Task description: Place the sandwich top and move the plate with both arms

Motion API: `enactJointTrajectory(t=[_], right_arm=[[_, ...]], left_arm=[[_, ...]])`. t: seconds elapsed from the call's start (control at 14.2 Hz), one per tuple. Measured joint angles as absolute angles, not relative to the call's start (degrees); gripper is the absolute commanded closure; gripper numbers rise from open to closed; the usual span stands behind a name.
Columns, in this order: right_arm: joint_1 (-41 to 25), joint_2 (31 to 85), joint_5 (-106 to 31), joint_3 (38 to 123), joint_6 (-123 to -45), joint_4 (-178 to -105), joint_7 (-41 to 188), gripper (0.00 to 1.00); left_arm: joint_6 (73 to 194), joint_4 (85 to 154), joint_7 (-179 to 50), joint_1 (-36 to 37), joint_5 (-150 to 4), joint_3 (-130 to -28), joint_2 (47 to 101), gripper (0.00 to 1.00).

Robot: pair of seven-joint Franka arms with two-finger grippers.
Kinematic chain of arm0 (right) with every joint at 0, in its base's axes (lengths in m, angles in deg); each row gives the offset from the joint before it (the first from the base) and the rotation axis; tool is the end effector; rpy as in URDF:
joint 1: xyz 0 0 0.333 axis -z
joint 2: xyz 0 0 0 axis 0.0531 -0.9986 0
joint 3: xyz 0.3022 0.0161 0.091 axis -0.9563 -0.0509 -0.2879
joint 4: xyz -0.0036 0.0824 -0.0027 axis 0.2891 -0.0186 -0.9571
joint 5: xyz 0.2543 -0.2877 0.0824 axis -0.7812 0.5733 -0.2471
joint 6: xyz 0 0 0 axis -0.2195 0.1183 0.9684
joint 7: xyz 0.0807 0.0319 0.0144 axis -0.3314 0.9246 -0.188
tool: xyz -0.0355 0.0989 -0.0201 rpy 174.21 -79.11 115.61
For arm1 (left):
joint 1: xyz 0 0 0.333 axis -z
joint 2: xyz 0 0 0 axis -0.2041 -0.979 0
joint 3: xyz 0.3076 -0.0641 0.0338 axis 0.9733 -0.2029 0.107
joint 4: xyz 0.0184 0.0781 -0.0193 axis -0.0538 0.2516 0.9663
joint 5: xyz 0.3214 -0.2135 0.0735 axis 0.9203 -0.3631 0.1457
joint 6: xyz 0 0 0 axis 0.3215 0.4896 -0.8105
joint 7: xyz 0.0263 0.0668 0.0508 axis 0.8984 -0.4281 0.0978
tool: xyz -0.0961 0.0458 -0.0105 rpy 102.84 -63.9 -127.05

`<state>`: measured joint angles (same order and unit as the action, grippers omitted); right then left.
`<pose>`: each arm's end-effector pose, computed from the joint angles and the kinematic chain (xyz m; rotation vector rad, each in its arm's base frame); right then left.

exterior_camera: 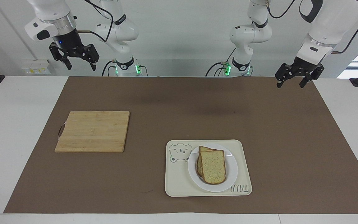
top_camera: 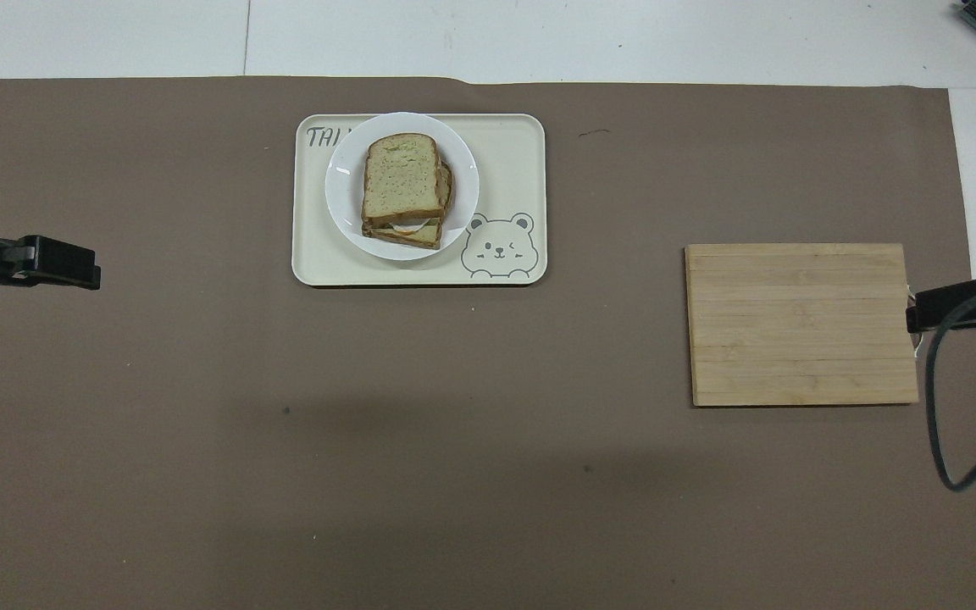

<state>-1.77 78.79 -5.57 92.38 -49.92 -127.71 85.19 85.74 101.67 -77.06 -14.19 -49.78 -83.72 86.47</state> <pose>0.5117 -0.0007 0.6671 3.1219 -0.0904 -0.0271 0.5389 -0.0525 0.6360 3.1029 -0.0521 0.0336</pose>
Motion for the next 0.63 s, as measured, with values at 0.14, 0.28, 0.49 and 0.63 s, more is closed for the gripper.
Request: enactJointTrajectory(t=[0.14, 0.28, 0.49, 0.63], right_arm=[[-1.8, 78.8, -5.6, 92.4, -49.9, -127.7, 85.2, 0.0], [-1.8, 78.8, -5.6, 92.4, -49.9, -127.7, 85.2, 0.0], [-1.8, 78.8, -5.6, 92.4, -49.9, -127.7, 85.2, 0.0], [-1.8, 78.8, -5.6, 92.4, -49.9, -127.7, 85.2, 0.0]], left_arm=[[82.4, 99.1, -77.1, -14.3, -50.4, -83.7, 86.5, 0.0], [80.9, 97.8, -77.2, -14.3, -50.4, -83.8, 86.6, 0.0], [80.3, 97.7, -77.4, -14.3, -50.4, -83.7, 86.7, 0.0], [79.7, 97.7, -77.4, -14.3, -50.4, -83.7, 86.7, 0.0]])
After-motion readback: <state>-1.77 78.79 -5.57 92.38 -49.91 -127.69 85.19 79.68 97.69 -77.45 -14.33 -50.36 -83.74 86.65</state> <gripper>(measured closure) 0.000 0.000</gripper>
